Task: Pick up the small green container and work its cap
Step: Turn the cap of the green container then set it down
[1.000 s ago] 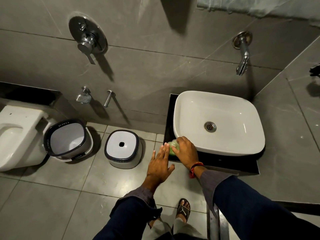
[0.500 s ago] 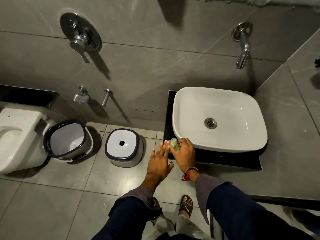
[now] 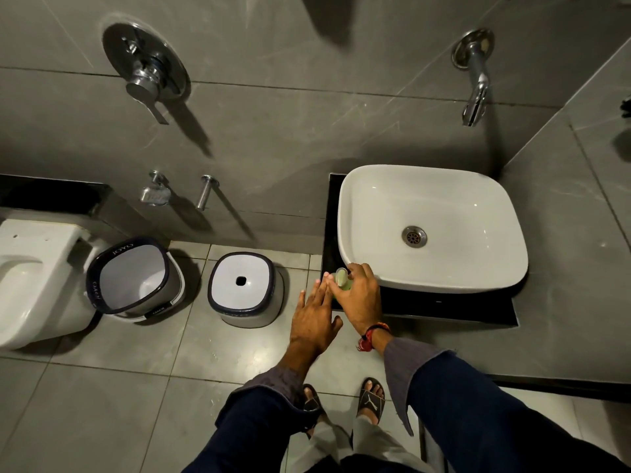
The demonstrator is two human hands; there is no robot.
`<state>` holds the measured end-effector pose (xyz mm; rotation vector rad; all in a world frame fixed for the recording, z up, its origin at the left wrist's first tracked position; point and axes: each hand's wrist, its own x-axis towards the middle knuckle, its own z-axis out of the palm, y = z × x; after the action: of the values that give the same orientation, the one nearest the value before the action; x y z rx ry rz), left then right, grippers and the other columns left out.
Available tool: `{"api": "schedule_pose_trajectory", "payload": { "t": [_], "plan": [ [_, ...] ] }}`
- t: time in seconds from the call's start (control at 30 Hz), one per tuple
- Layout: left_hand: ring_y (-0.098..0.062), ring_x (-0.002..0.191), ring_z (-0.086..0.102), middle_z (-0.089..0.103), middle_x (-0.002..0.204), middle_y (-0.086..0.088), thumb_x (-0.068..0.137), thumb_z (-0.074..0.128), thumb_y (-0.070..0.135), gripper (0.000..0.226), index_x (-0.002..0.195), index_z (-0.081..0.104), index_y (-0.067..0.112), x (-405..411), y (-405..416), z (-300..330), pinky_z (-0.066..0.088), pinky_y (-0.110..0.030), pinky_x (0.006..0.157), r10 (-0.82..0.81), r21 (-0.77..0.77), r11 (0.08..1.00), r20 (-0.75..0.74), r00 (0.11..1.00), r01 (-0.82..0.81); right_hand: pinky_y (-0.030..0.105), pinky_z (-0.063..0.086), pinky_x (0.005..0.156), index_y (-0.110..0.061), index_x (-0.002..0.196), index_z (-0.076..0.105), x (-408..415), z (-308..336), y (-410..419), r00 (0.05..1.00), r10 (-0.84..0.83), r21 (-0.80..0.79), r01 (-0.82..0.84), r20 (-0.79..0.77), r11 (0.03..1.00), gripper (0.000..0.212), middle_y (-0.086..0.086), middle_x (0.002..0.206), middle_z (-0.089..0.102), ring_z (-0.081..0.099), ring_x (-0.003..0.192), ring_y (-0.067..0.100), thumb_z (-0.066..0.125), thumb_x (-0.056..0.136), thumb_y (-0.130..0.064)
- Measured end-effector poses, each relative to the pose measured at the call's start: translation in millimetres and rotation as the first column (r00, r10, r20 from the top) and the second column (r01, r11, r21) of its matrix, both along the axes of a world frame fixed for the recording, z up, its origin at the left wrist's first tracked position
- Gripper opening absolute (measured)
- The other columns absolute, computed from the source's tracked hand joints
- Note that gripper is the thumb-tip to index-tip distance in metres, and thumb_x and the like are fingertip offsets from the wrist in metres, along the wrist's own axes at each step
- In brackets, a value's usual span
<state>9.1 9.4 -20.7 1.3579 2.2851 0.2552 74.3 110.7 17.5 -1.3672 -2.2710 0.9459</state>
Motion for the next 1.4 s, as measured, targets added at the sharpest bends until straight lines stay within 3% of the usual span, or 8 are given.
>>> {"api": "schedule_pose_trajectory", "payload": {
  "t": [0.1, 0.43, 0.57, 0.73, 0.87, 1.0, 1.17, 1.4],
  "plan": [
    [-0.02, 0.158, -0.007, -0.011, 0.17, 0.0, 0.101, 0.05, 0.049, 0.088, 0.161, -0.007, 0.019, 0, 1, 1, 0.004, -0.047, 0.13, 0.0, -0.009, 1.0, 0.004, 1.0, 0.001, 0.04, 0.06, 0.092, -0.009, 0.12, 0.061, 0, 1, -6, 0.999, 0.045, -0.006, -0.045, -0.015, 0.999, 0.041, 0.008, 0.118, 0.059, 0.064, 0.107, 0.025, 0.071, 0.09, -0.036],
    [-0.02, 0.158, -0.007, -0.012, 0.171, -0.001, 0.1, 0.054, 0.044, 0.089, 0.161, -0.006, 0.018, 3, 3, 2, 0.001, -0.048, 0.13, 0.001, -0.031, 1.0, -0.041, 0.999, -0.002, 0.036, 0.06, 0.088, -0.008, 0.118, 0.061, 6, -1, 0, 0.996, 0.088, -0.008, -0.089, -0.022, 0.996, 0.038, 0.009, 0.116, 0.057, 0.064, 0.103, 0.023, 0.073, 0.089, -0.028],
    [-0.021, 0.158, -0.007, -0.012, 0.171, -0.002, 0.1, 0.054, 0.043, 0.09, 0.161, -0.007, 0.018, 3, 2, 3, 0.0, -0.048, 0.129, -0.003, -0.037, 0.999, -0.051, 0.999, 0.001, 0.027, 0.054, 0.071, -0.008, 0.102, 0.06, 5, -4, 3, 1.0, -0.002, -0.031, 0.002, -0.01, 1.0, 0.032, 0.009, 0.105, 0.059, 0.063, 0.091, 0.024, 0.075, 0.087, -0.032],
    [-0.021, 0.158, -0.009, -0.014, 0.17, -0.002, 0.101, 0.051, 0.049, 0.089, 0.161, -0.007, 0.017, 4, 2, 4, 0.0, -0.048, 0.129, -0.012, -0.048, 0.999, -0.066, 0.998, 0.009, 0.036, 0.06, 0.091, -0.008, 0.12, 0.061, 9, -6, -4, 0.996, 0.072, -0.004, -0.072, -0.057, 0.997, 0.04, 0.008, 0.116, 0.06, 0.064, 0.106, 0.023, 0.073, 0.089, -0.029],
    [-0.022, 0.158, -0.008, -0.012, 0.171, -0.005, 0.1, 0.053, 0.047, 0.091, 0.161, -0.007, 0.016, 5, 2, 3, 0.0, -0.049, 0.129, -0.016, -0.067, 0.998, -0.083, 0.996, 0.01, 0.034, 0.062, 0.076, -0.008, 0.1, 0.064, 6, -4, 4, 0.999, -0.035, -0.06, 0.033, -0.032, 0.998, 0.032, 0.007, 0.103, 0.06, 0.065, 0.088, 0.023, 0.078, 0.085, -0.032],
    [-0.022, 0.158, -0.009, -0.013, 0.17, -0.005, 0.1, 0.05, 0.051, 0.089, 0.161, -0.006, 0.017, 6, 4, 2, -0.001, -0.048, 0.129, -0.018, -0.065, 0.998, -0.089, 0.996, 0.012, 0.036, 0.06, 0.09, -0.006, 0.118, 0.064, 5, -2, 1, 0.998, 0.023, -0.043, -0.026, -0.064, 0.999, 0.039, 0.01, 0.114, 0.061, 0.063, 0.102, 0.022, 0.077, 0.085, -0.024],
    [-0.022, 0.158, -0.009, -0.009, 0.171, -0.006, 0.101, 0.049, 0.05, 0.09, 0.161, -0.008, 0.015, 6, 3, 1, -0.004, -0.047, 0.129, -0.024, -0.07, 0.997, -0.101, 0.995, 0.017, 0.027, 0.057, 0.074, -0.008, 0.099, 0.065, 1, -1, 3, 0.998, -0.045, -0.066, 0.043, -0.036, 0.997, 0.03, 0.008, 0.102, 0.062, 0.065, 0.09, 0.022, 0.078, 0.085, -0.03],
    [-0.021, 0.158, -0.01, -0.012, 0.17, -0.004, 0.1, 0.05, 0.051, 0.092, 0.16, -0.01, 0.016, 8, 3, 1, -0.003, -0.047, 0.129, -0.011, -0.05, 0.999, -0.095, 0.995, 0.006, 0.032, 0.059, 0.081, -0.006, 0.104, 0.066, 2, -3, 2, 1.0, 0.016, -0.016, -0.017, -0.021, 1.0, 0.031, 0.01, 0.106, 0.062, 0.064, 0.092, 0.021, 0.075, 0.087, -0.03]
  ]
}}
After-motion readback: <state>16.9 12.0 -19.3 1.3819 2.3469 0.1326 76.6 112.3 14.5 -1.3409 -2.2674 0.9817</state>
